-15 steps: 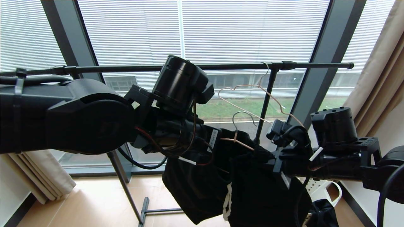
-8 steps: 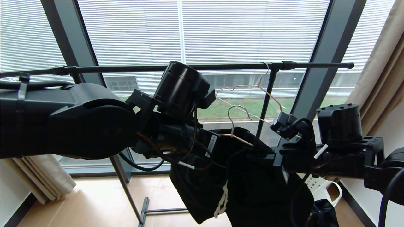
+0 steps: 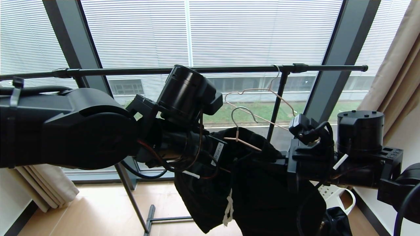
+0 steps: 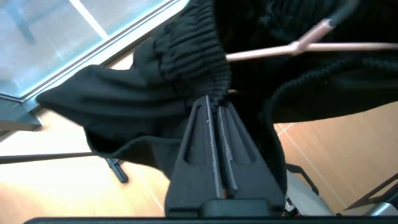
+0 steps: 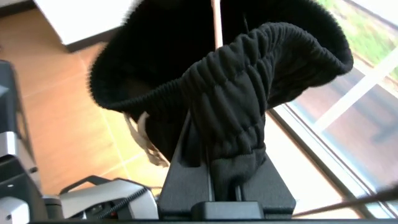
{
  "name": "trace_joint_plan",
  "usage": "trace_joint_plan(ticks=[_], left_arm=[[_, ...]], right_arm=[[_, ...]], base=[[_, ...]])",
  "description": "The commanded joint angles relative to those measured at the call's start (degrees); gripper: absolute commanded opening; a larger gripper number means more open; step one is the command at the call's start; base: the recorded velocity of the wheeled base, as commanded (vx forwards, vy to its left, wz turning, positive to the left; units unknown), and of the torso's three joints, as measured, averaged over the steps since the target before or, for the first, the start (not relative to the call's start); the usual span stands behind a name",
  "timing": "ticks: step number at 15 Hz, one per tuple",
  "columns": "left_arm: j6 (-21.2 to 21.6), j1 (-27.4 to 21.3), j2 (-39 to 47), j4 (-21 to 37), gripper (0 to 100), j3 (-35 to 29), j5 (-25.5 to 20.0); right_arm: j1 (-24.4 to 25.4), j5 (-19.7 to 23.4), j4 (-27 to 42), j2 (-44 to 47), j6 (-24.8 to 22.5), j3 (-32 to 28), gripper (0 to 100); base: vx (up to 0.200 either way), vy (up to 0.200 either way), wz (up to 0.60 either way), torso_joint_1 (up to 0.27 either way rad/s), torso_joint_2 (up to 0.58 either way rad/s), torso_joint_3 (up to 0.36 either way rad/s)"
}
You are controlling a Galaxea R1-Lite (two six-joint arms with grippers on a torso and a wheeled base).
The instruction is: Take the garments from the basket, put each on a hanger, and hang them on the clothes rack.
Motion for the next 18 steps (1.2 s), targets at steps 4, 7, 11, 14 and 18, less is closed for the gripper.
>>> trace_joint_plan(ticks=[4,7,11,14,18], left_arm=[[-0.2,0.0,1.5,-0.7,100,-1.3,0.4],[-0.2,-0.5,1.4,-0.7,100,-1.3,0.3],[-0.6,-0.8,-2.3,-0.6,100,1.4,0.4],[-0.7,-0.8,-5.9,-0.6,100,3.9,0.4],[-0.6,0.0,-9.9,-0.8,100,7.8,0.8]], right_arm=[[0.0,3.3,-2.9,-0.6,0.1,2.8,0],[0.0,5.0,-3.0,-0.9,0.1,3.2,0],[-1.4,5.8,-3.0,-0.4,0.1,2.9,0],[-3.3,11.0,-3.6,-0.3,0.1,3.1,0],[-7.5,20.7,-3.6,1.1,0.1,3.0,0]], base=[[0.0,0.0,0.0,0.0,0.0,0.0],[0.0,0.0,0.0,0.0,0.0,0.0],[0.0,0.0,0.0,0.0,0.0,0.0],[0.0,0.0,0.0,0.0,0.0,0.0],[0.0,0.0,0.0,0.0,0.0,0.0]])
